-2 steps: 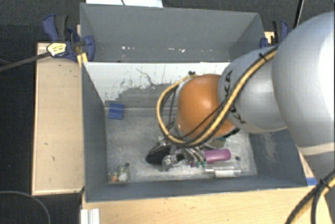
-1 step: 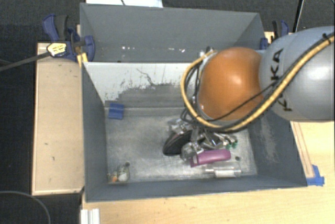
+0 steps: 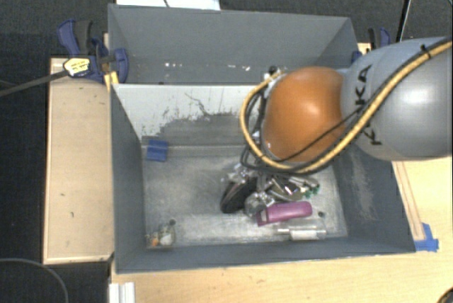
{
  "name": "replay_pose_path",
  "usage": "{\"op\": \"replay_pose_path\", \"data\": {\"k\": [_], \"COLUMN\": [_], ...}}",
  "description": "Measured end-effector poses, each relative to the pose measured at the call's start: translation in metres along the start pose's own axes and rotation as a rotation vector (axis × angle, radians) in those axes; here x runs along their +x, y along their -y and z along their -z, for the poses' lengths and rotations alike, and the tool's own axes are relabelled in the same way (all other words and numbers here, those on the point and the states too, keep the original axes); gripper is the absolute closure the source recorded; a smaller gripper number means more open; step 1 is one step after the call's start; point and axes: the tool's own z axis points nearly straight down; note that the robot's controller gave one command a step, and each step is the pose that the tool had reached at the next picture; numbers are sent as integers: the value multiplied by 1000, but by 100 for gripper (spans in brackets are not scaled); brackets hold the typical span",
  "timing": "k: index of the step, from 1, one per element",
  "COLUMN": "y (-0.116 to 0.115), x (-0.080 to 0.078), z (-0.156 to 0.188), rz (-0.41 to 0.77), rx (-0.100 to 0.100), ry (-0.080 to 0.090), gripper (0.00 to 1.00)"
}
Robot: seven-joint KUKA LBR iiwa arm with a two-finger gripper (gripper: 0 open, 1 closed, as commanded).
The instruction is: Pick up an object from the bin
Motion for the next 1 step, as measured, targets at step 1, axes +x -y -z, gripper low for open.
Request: {"op": "replay_pose_path", "data": {"k": [1], "y": [0], "x": [-5], "z": [95], "rz": [13], "rx": [5], "ry": [12], "gripper": [100]}}
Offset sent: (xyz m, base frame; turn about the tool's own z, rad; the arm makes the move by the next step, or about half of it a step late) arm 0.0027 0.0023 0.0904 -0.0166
